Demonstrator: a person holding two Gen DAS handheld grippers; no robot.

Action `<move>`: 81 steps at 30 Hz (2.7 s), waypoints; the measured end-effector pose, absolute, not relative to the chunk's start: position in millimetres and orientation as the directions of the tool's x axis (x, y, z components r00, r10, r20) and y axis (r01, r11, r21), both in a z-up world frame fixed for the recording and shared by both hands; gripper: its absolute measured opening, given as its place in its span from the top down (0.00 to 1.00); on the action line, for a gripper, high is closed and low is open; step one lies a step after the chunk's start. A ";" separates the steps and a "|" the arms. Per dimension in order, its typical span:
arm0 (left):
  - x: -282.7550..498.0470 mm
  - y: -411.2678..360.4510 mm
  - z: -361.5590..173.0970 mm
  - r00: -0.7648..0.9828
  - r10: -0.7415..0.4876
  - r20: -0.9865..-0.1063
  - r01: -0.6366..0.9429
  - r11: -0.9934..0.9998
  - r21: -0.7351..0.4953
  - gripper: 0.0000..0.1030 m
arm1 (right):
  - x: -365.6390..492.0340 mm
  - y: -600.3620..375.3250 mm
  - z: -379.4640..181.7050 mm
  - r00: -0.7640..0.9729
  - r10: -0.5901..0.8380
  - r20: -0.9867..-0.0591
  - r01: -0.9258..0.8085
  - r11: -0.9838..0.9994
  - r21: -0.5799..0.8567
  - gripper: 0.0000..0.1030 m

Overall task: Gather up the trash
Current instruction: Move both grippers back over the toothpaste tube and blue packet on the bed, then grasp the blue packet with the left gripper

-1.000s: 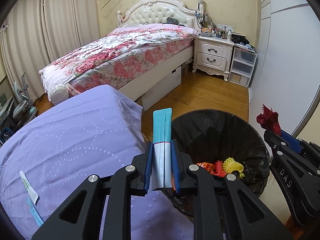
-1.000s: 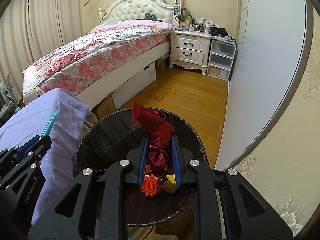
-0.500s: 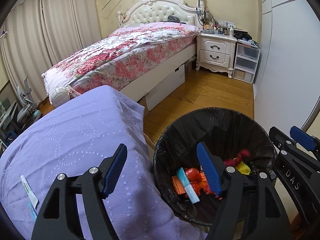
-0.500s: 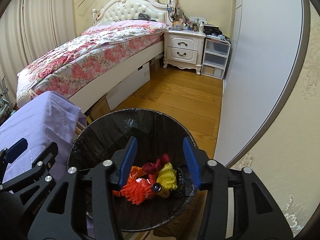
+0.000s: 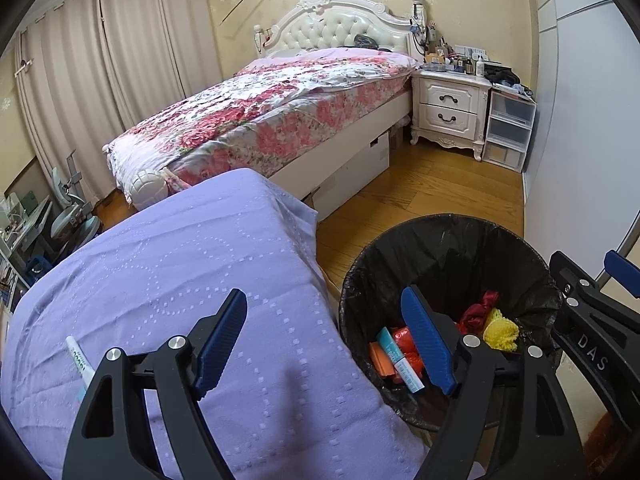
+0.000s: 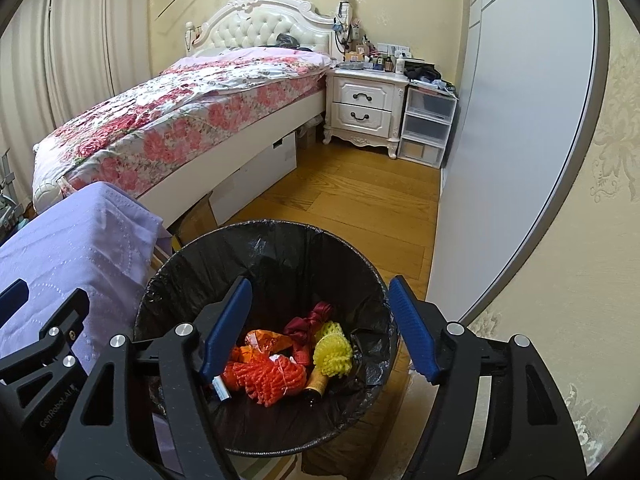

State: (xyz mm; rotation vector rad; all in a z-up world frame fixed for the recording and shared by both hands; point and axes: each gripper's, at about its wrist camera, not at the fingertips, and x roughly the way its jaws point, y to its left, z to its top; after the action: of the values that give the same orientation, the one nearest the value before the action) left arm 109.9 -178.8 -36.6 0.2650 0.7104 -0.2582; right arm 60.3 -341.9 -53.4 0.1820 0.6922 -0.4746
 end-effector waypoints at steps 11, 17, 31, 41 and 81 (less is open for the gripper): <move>101.1 -154.8 -26.3 0.741 -0.125 -0.660 0.280 0.950 0.134 0.24 | 51.5 -324.3 -46.2 0.692 -0.322 -0.646 0.441 0.897 0.026 0.26; 97.4 -140.2 -27.6 0.740 -0.099 -0.665 0.251 0.958 0.138 0.24 | 47.9 -306.9 -43.4 0.707 -0.292 -0.644 0.401 0.916 0.026 0.24; 85.2 -93.5 -25.0 0.748 -0.034 -0.663 0.163 0.978 0.133 0.24 | 43.1 -268.9 -35.7 0.738 -0.220 -0.638 0.316 0.948 0.038 0.23; 81.4 -41.3 -40.2 0.722 0.055 -0.689 0.065 0.987 0.147 0.24 | 44.9 -231.6 -36.3 0.746 -0.156 -0.647 0.227 0.974 0.026 0.23; 72.4 46.7 -65.5 0.631 0.014 -0.776 0.031 0.999 0.043 0.71 | 48.1 -173.4 -52.8 0.736 -0.037 -0.676 0.079 0.996 0.032 0.23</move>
State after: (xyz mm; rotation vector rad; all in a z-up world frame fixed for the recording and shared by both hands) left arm 72.4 46.7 -65.5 0.0537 0.8878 -0.0100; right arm 48.1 -173.4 -52.8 0.0601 0.7412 -0.0638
